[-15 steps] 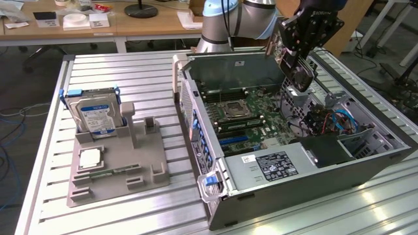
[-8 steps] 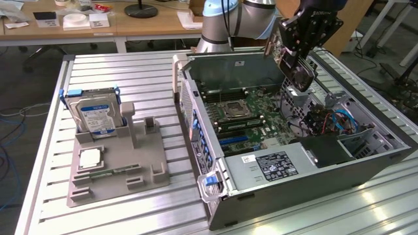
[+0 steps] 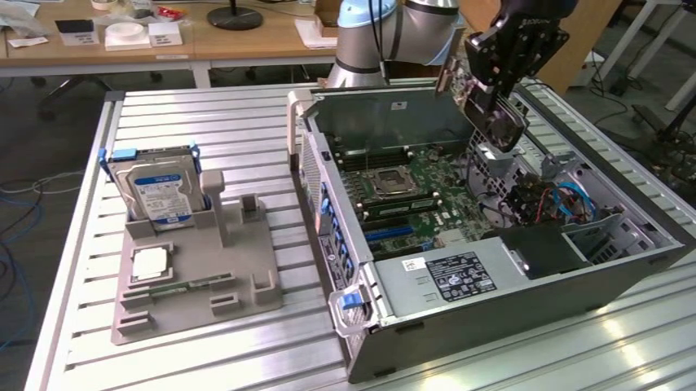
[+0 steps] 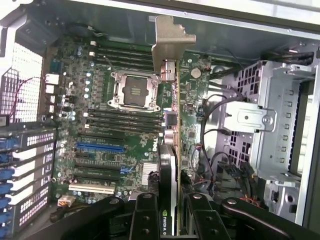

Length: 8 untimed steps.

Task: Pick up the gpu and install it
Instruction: 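Insert the gpu into the slot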

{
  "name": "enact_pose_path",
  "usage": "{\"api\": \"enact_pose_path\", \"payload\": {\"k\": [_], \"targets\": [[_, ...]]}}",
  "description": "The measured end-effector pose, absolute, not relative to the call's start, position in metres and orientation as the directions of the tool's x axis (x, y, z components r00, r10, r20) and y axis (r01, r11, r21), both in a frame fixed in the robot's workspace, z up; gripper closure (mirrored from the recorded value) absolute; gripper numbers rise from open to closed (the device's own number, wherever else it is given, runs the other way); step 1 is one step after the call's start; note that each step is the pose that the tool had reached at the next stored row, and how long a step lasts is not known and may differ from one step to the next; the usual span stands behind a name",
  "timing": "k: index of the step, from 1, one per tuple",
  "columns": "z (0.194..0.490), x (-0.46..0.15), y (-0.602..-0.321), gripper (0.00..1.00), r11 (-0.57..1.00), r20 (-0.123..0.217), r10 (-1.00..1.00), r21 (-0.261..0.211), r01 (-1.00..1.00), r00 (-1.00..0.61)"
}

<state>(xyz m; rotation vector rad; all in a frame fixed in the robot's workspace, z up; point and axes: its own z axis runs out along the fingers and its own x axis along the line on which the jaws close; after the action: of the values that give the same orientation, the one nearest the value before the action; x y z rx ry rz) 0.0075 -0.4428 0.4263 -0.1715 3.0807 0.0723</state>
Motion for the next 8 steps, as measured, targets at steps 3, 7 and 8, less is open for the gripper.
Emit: {"api": "enact_pose_path", "payload": {"k": [3, 7, 8], "targets": [[0.4263, 0.0075, -0.4428, 0.73, 0.989, -0.058, -0.135, 0.044, -0.138, -0.989], [0.4264, 0.0075, -0.4428, 0.73, 0.984, -0.058, -0.168, 0.044, -0.171, -0.984], [0.4263, 0.0075, -0.4428, 0.73, 0.983, -0.058, -0.176, 0.044, -0.179, -0.983]]}}
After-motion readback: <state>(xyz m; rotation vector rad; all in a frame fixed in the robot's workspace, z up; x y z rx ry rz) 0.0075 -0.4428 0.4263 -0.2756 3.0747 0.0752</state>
